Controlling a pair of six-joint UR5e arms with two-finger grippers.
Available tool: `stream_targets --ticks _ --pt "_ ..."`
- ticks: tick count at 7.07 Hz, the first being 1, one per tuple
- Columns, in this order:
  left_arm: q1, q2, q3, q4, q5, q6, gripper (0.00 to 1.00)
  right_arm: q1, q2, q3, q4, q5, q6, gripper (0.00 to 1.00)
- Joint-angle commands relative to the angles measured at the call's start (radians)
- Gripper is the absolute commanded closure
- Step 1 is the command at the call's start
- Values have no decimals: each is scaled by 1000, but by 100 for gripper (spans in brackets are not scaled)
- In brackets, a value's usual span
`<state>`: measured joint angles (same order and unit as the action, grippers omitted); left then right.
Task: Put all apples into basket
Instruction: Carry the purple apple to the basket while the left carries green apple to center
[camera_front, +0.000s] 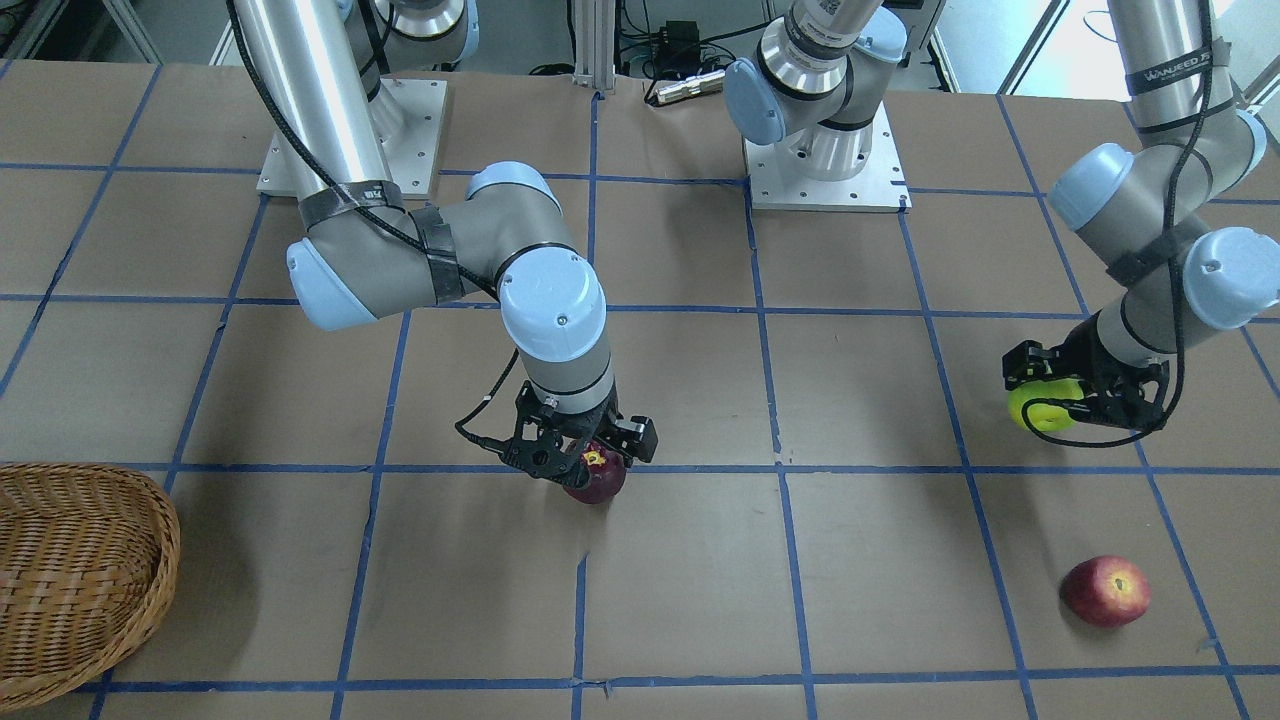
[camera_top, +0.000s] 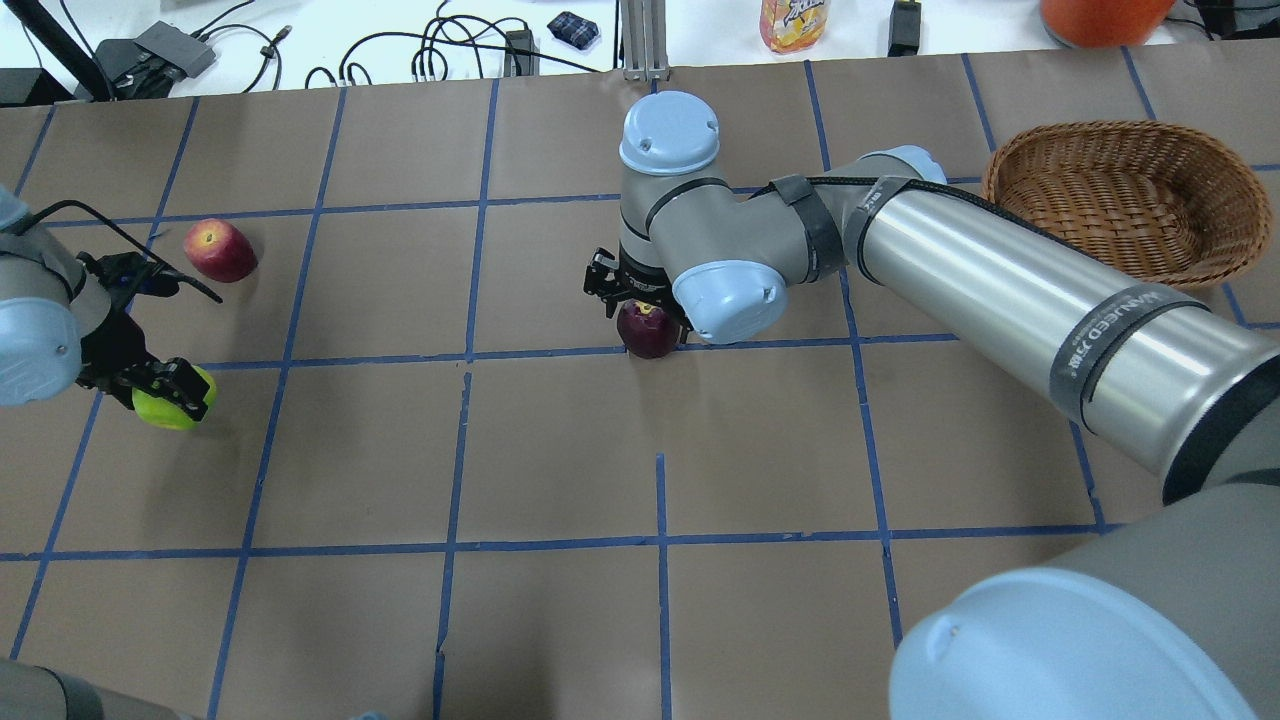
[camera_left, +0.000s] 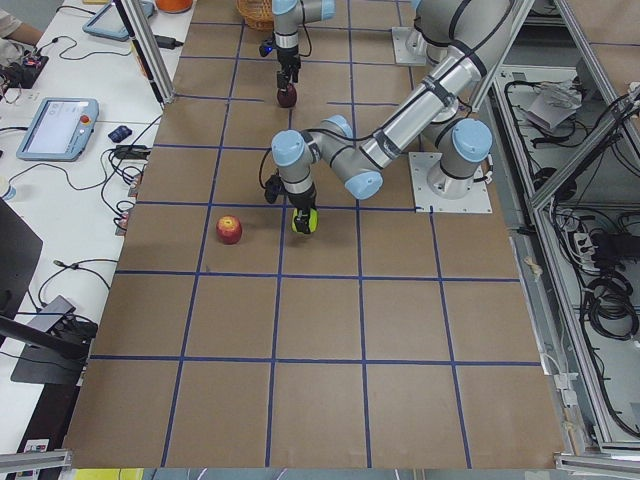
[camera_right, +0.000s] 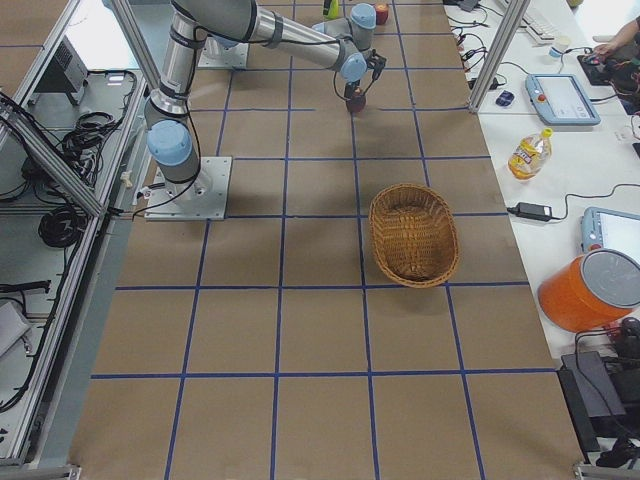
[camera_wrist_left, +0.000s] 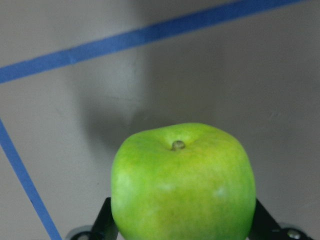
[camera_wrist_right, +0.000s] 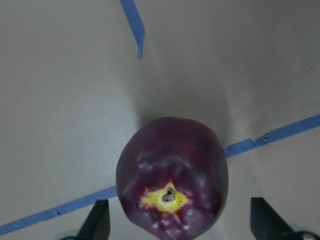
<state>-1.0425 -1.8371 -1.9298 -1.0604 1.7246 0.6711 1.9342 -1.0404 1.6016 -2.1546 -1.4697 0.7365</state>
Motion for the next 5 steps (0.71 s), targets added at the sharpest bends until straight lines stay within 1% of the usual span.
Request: stream_targets --ticks 1,2,3,4,5 --pt "-135 51 51 -174 -122 -326 65 3 38 0 -45 0 -6 0" --pt "-212 47 48 -174 -152 -498 65 3 54 0 -45 0 -11 18" --pt "-311 38 55 -164 -164 -651 65 2 57 -14 -39 14 -17 84" --pt "-385 26 58 -144 -163 -753 65 0 50 -35 -25 41 -9 100" --pt "-405 19 57 -138 -168 -807 65 -3 33 -57 14 40 -8 100"
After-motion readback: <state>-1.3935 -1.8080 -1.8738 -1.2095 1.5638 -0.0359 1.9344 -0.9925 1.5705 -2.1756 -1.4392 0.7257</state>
